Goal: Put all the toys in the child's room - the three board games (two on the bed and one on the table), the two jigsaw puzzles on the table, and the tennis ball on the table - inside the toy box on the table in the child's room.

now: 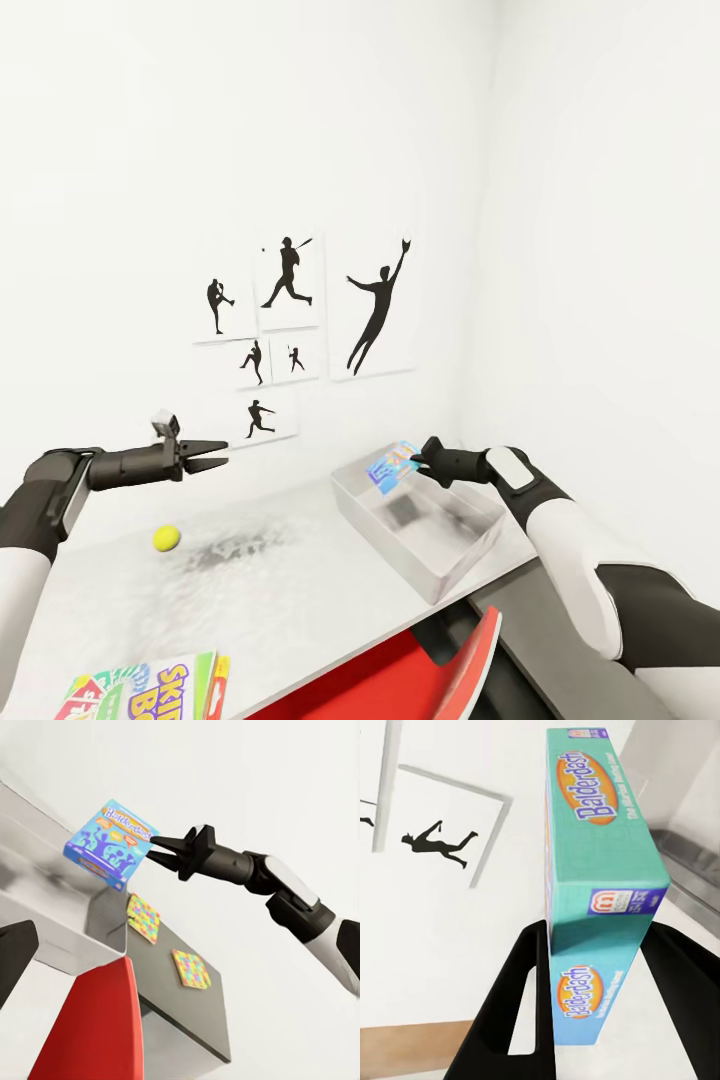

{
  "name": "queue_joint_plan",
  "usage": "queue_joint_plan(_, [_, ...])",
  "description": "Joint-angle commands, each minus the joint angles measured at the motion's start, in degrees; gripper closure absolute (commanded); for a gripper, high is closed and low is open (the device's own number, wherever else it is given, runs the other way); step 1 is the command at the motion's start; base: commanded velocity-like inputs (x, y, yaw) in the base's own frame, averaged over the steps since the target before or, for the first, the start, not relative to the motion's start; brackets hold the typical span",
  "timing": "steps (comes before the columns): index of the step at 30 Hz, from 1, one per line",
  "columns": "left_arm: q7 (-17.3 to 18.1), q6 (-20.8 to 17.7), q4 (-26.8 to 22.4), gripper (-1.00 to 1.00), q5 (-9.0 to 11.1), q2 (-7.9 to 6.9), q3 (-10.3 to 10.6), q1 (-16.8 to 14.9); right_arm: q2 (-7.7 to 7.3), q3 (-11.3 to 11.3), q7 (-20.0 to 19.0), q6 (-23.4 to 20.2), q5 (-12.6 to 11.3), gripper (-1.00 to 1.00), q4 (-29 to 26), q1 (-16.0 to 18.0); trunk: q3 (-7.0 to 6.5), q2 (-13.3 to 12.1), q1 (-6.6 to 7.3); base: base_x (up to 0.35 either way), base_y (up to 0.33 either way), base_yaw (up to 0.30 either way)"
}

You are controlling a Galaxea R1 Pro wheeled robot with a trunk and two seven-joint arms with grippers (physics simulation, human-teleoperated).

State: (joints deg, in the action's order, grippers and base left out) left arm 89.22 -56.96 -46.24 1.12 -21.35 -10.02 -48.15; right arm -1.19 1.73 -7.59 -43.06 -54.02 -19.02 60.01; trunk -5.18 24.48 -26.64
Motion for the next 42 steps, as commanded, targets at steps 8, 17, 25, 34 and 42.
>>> queue_joint_plan(8, [0.78,-0.76,-0.33,-1.0,0.03,-2.34,-0.08,-0.01,-0.04,0.2,-0.51,-0.21,0.41,1.0,-0.21,-0.14,0.03,0.04,-0.02,0.0,0.0,0.0])
queue_joint_plan(17, [0.78,-0.84,-0.49,-1.0,0.09,-3.0,-0.09,-0.01,-0.02,0.2,-0.4,-0.21,0.41,1.0,-0.27,-0.16,0.03,0.04,-0.02,0.0,0.0,0.0])
queue_joint_plan(25, [0.78,-0.86,-0.52,-1.0,0.1,-3.63,-0.05,-0.01,0.04,0.12,-0.2,-0.08,0.41,1.0,-0.32,-0.16,0.03,0.04,-0.02,0.0,0.0,0.0])
queue_joint_plan(34, [0.78,-0.87,-0.5,-1.0,0.11,-3.53,0.0,-0.01,0.05,0.2,-0.24,0.1,0.41,1.0,-0.32,-0.06,0.03,0.04,-0.02,0.0,0.0,0.0])
queue_joint_plan(42, [0.78,-0.89,-0.52,-1.0,0.11,-3.52,0.0,-0.01,0.11,0.12,-0.15,0.25,0.41,1.0,-0.32,0.01,0.03,0.04,-0.02,0.001,0.0,0.0])
